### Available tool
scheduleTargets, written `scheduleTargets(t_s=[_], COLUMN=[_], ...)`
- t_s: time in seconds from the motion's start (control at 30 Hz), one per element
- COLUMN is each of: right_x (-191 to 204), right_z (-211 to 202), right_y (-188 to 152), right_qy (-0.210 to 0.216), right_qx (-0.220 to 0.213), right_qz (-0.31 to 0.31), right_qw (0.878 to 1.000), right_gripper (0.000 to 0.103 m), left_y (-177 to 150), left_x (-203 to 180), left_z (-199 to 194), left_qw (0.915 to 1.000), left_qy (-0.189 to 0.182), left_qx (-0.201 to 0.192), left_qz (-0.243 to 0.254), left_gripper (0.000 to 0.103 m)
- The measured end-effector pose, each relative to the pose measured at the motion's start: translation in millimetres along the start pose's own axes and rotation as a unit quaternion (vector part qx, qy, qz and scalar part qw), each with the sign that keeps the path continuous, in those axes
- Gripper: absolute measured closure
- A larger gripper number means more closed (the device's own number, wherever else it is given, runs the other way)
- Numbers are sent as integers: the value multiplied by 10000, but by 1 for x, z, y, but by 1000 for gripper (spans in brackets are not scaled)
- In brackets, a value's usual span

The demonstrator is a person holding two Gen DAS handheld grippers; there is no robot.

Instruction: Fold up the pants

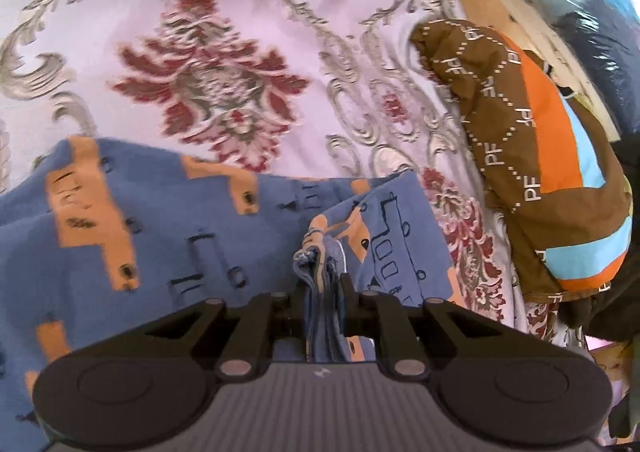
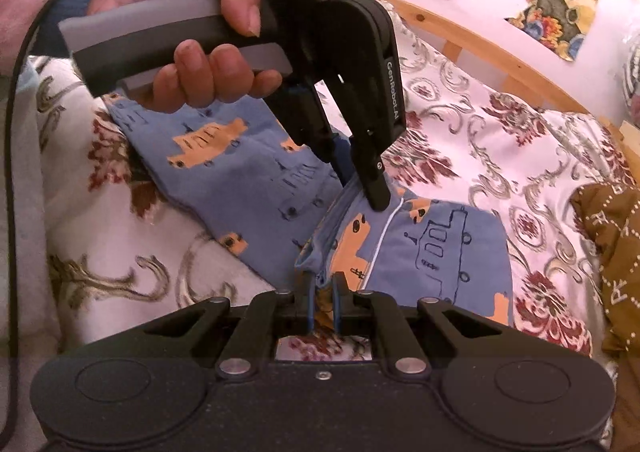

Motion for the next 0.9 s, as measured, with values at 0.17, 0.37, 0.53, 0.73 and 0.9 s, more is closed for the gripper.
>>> scheduleTargets(t_s=[0.17,0.37,0.53,0.73,0.9], right_x=[20,40,53,63,64], right_z=[1,7,13,19,24], right_y=[13,32,42,46,44], right_qy=[229,508,676,771,775], right_qx=[-63,-130,-148,-123,-87], right_qz=[-121,-158,-230,-325,-315], right_qw=[9996,9985,9973,9964,9965], right_gripper=[95,95,95,95,91], left_y=[-3,-3,-4,-9,-11], left_x=[24,39,53,72,79], left_z=[-16,-34,-49,-53,-49], left_qw=[9991,9994,9992,9980,9971], left_qy=[-45,238,295,344,483], left_qx=[178,141,129,178,250], left_qz=[-373,-195,-246,-495,-535], left_gripper=[89,89,89,87,77])
Point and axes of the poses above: each gripper's, at about its wrist camera, not at the fingertips, and z roughly the way its jaws point, x to its left, y to its top, the point moved 7 cm from there along z, roughly the way its jaws point
